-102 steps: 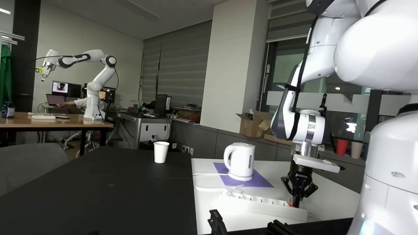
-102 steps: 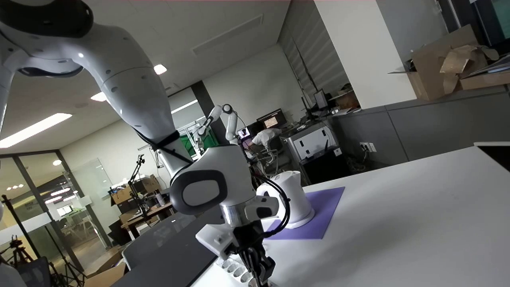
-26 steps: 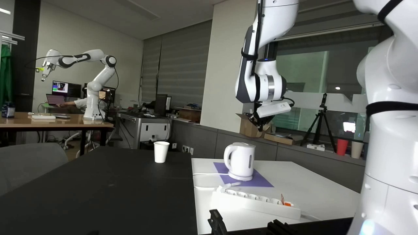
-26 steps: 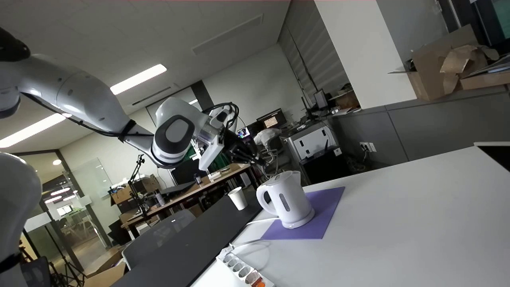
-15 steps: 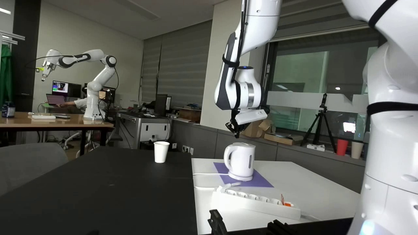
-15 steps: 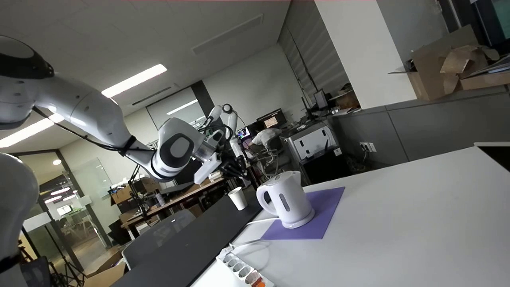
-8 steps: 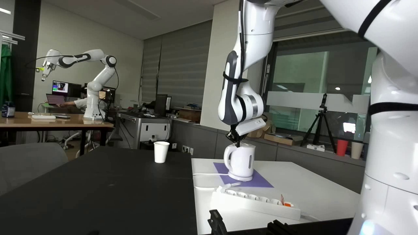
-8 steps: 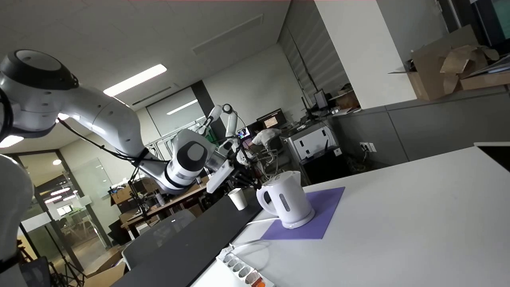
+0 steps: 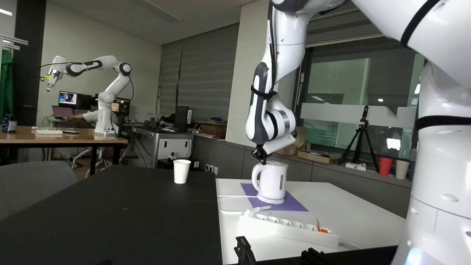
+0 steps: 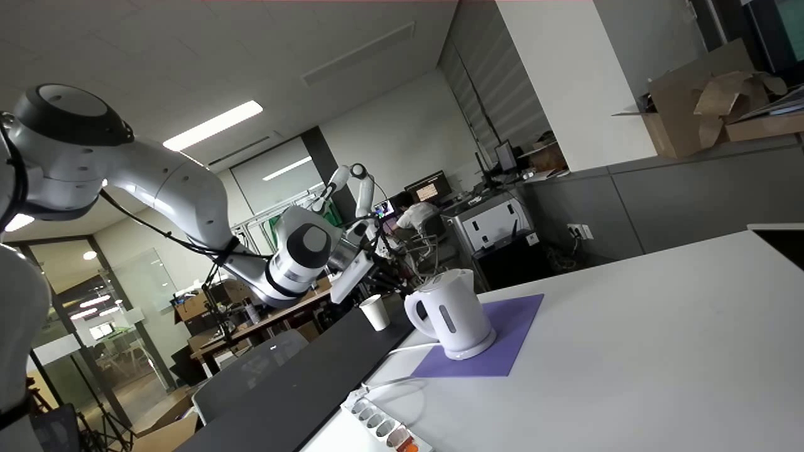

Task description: Push down on the button on the adaptor and flip the switch on the electric kettle.

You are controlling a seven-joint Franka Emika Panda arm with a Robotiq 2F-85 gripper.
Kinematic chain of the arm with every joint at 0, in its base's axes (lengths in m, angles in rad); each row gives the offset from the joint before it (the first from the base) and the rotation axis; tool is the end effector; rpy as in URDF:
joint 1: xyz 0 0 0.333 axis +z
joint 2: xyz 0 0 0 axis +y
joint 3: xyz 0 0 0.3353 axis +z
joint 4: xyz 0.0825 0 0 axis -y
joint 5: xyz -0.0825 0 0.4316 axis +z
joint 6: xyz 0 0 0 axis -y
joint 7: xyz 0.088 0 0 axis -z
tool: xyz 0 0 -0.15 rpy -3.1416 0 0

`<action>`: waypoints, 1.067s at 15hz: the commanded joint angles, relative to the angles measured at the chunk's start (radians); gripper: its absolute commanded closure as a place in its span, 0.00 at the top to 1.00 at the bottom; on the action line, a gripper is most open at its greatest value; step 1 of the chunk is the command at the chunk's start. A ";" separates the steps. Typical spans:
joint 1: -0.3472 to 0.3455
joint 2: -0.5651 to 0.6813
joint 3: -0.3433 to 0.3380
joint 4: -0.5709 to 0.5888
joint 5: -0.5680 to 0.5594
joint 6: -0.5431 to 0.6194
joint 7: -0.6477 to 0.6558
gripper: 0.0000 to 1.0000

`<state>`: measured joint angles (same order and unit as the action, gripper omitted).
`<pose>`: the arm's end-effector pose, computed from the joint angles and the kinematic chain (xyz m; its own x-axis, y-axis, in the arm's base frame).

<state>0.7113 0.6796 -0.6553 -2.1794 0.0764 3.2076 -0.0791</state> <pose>0.6432 0.0175 0.1279 0.8540 0.3234 0.4075 0.1585 -0.9078 0.3883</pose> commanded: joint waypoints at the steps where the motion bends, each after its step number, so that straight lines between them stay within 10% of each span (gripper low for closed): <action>1: 0.010 0.010 -0.007 0.032 -0.034 -0.005 0.051 0.00; 16: 0.012 0.035 0.005 0.052 -0.036 -0.016 0.053 0.00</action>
<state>0.7379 0.6895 -0.6522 -2.1596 0.0753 3.2038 -0.0769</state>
